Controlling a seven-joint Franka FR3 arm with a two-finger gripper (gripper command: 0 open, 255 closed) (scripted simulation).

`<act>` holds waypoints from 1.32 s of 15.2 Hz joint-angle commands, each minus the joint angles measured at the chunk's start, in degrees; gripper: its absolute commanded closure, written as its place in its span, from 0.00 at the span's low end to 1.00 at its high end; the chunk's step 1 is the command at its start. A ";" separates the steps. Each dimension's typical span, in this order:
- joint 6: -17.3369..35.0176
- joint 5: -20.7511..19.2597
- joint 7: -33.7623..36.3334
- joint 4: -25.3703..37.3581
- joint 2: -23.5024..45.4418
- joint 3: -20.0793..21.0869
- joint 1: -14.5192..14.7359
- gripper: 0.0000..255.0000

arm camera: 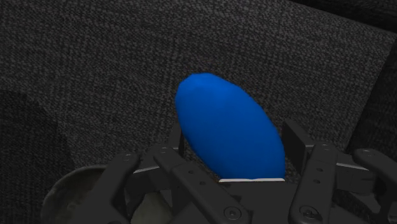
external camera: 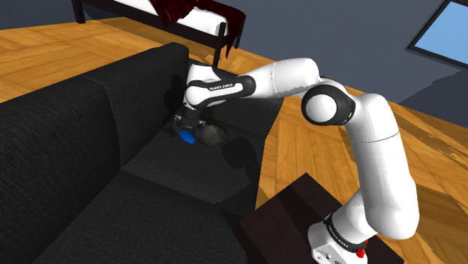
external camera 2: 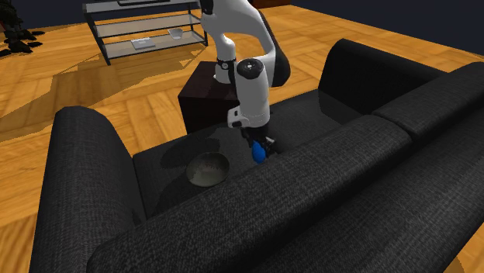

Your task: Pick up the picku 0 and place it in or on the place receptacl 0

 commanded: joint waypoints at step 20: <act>-1.23 0.53 -15.80 2.91 3.73 -2.64 -13.45 1.00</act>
